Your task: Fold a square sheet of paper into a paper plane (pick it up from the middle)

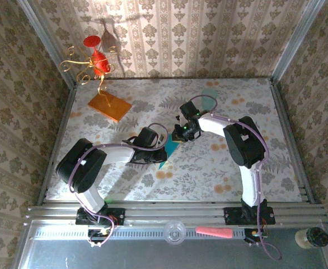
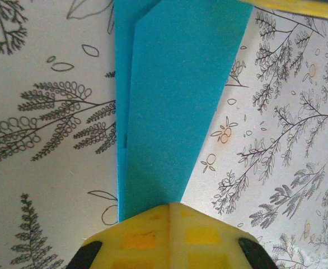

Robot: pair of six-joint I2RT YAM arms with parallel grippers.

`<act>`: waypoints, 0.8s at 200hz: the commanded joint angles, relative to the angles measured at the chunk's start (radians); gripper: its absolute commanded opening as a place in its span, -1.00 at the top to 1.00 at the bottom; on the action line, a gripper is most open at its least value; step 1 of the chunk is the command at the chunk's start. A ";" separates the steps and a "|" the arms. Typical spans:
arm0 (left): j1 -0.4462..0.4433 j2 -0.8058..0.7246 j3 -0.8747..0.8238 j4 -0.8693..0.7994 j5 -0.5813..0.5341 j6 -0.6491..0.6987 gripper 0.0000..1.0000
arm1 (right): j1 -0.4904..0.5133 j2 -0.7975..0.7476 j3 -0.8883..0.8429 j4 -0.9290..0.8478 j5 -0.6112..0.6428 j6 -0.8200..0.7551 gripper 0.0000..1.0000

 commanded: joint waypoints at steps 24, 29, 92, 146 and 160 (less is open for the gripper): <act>-0.006 -0.049 0.042 -0.038 0.002 0.005 1.00 | 0.000 0.040 0.024 -0.068 0.049 -0.028 0.73; -0.004 -0.050 0.048 -0.033 -0.003 0.001 0.98 | 0.000 0.042 0.022 -0.070 0.051 -0.029 0.73; 0.019 0.064 0.154 -0.017 -0.055 -0.054 0.94 | -0.003 0.043 0.008 -0.066 0.055 -0.028 0.74; 0.026 0.134 0.190 -0.078 -0.127 -0.076 1.00 | -0.009 0.013 0.000 -0.033 0.006 -0.018 0.74; 0.023 0.139 0.181 -0.089 -0.148 -0.088 1.00 | -0.012 -0.015 0.009 -0.032 -0.002 -0.023 0.74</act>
